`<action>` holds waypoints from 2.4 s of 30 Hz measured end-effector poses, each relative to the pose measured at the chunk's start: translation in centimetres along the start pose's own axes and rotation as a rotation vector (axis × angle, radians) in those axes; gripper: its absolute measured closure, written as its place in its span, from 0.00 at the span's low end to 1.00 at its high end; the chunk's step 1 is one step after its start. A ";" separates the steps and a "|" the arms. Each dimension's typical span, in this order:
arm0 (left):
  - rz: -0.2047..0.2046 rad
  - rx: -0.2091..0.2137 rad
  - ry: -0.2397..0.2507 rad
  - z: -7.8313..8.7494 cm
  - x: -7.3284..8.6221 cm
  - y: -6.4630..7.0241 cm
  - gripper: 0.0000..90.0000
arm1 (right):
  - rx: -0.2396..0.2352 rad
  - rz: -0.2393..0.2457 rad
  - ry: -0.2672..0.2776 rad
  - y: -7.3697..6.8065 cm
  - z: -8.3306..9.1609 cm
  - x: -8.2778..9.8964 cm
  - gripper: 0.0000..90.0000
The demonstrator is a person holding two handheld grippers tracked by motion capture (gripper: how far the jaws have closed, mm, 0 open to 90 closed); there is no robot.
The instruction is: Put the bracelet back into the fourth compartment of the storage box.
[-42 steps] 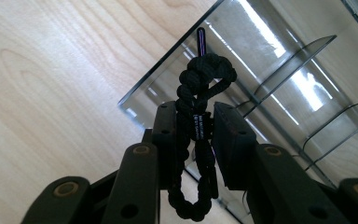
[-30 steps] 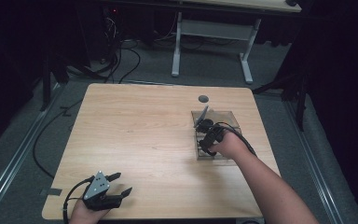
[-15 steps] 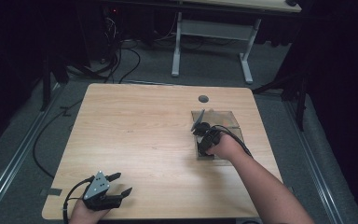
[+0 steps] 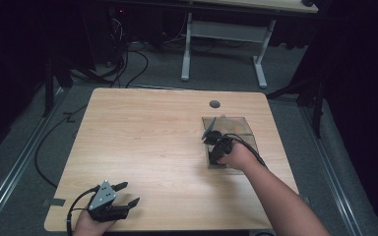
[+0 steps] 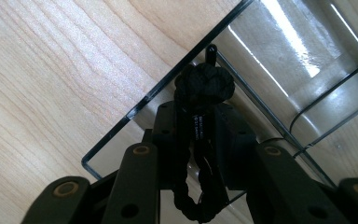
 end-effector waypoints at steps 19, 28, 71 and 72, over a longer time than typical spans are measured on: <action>-0.003 -0.004 0.001 0.0 0.0 0.0 0.34 | -0.012 -0.025 0.007 0.2 0.0 0.3 0.67; -0.004 -0.003 0.001 0.0 0.0 0.0 0.34 | -0.018 -0.042 0.046 0.5 2.0 0.5 0.63; -0.010 -0.010 -0.004 0.0 0.0 0.1 0.34 | -0.006 -0.090 0.354 -1.9 4.4 8.7 0.53; -0.011 -0.012 -0.003 0.0 0.0 0.1 0.34 | -0.003 -0.090 0.358 -2.0 4.3 8.8 0.53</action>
Point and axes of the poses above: each handheld gripper's, and its own axes: z roughly backward along the jaws, x roughly out of its underside, y roughly to its right, the point moved 3 cm from there along -z, roughly forward along the jaws, and after that the axes turned 8 degrees about -z, right-handed, at the moved point
